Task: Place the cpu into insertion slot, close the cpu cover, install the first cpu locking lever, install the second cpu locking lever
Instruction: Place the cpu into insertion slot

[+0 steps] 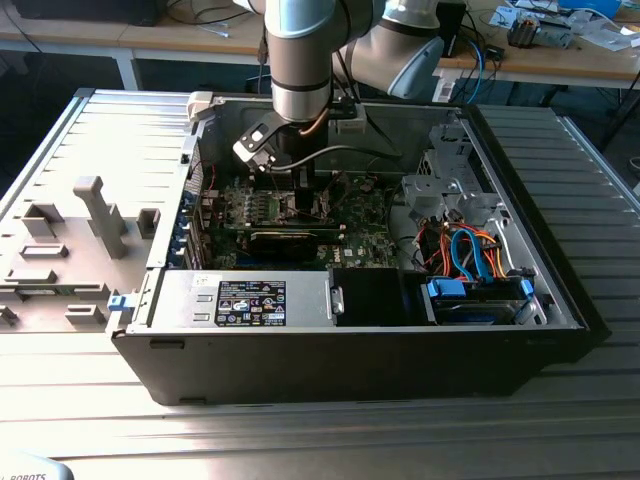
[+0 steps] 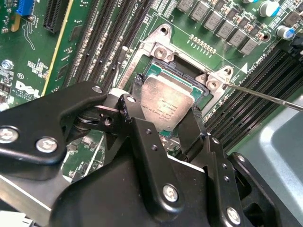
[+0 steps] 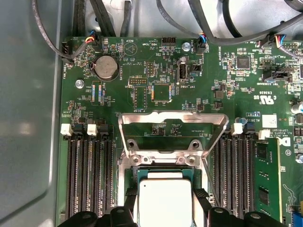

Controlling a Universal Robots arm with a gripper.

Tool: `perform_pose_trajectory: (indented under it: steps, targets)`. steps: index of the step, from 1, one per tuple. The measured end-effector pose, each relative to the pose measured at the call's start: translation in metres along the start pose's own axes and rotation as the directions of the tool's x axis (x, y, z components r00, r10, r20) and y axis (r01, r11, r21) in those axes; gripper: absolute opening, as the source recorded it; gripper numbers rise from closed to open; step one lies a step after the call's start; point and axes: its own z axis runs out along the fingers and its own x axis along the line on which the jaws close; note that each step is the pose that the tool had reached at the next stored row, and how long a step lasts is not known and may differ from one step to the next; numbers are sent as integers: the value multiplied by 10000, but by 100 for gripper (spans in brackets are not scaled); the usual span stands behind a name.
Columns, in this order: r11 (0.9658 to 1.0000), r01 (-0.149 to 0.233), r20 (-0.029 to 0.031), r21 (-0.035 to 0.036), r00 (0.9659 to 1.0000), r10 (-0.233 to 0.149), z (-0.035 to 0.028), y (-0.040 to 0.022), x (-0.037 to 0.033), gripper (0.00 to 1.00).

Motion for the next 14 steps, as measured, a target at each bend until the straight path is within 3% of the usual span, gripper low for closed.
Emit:
perform_pose_trajectory:
  steps: [10, 14]
  targets:
    - [10000, -4, -7, -5, 10000, 4, 8, 0, 1, 54]
    - [10000, -4, -3, -3, 10000, 4, 7, 0, 1, 62]
